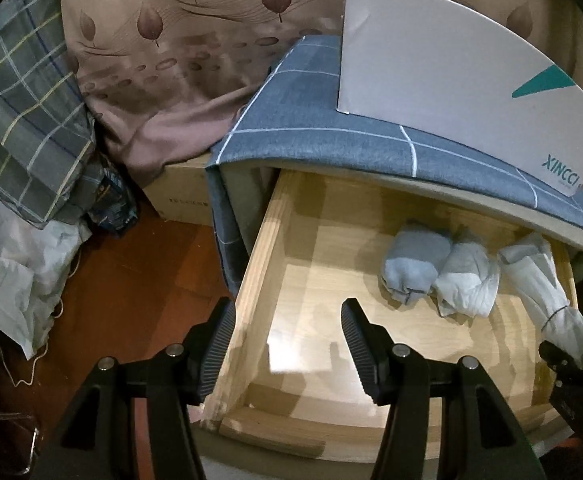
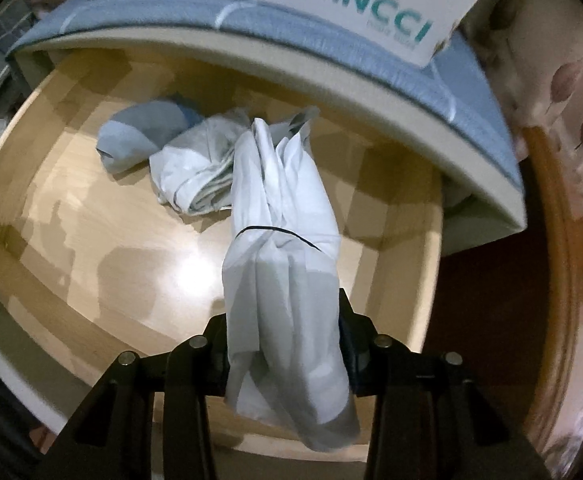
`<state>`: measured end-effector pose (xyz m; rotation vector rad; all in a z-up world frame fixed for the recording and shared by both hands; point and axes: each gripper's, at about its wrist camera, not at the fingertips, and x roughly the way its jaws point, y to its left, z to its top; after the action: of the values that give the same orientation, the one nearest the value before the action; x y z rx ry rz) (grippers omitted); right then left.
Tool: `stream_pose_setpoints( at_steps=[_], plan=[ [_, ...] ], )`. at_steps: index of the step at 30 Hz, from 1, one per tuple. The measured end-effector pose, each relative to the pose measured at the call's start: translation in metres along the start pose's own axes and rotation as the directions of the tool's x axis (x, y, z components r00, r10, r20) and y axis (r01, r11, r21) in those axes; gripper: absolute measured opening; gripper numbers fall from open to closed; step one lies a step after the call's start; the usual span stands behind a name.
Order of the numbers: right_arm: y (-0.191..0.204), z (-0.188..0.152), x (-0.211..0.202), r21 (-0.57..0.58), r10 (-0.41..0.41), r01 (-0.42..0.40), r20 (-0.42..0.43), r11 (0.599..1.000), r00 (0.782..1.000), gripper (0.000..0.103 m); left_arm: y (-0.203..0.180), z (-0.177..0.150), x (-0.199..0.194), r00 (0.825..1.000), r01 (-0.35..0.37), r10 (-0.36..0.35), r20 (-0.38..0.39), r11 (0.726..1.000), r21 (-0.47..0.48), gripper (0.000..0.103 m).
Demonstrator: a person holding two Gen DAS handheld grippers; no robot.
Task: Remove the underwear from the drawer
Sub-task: 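Move the left gripper back over the drawer while the right gripper lifts the white knotted underwear, then carry the white knotted underwear into the white box with the right gripper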
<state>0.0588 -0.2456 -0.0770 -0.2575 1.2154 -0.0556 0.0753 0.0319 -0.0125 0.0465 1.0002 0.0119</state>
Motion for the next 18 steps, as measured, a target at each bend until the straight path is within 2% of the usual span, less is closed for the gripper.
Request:
stream_pose_setpoints(
  at_steps=[4,7,13,18],
  plan=[
    [0.004,-0.007,-0.014,0.003,0.001,-0.001,0.041,1.000,0.999,0.035,0.008,0.001,0.000,1.000,0.009,-0.009,-0.004,0.999,-0.037,0.056],
    [-0.008,-0.003,-0.015,0.000,0.003,-0.003,0.076,1.000,0.997,0.035,0.014,0.002,0.000,1.000,0.014,-0.014,-0.005,0.998,-0.055,0.056],
    [-0.009,-0.005,-0.037,-0.007,0.021,-0.020,0.158,1.000,0.987,0.034,0.013,0.001,0.000,1.000,0.011,-0.011,-0.004,0.999,-0.052,0.056],
    [-0.011,-0.005,-0.042,0.022,0.081,-0.086,0.165,0.996,0.983,0.033,0.014,0.001,0.000,1.000,0.006,-0.006,-0.006,0.999,-0.052,0.056]
  ],
)
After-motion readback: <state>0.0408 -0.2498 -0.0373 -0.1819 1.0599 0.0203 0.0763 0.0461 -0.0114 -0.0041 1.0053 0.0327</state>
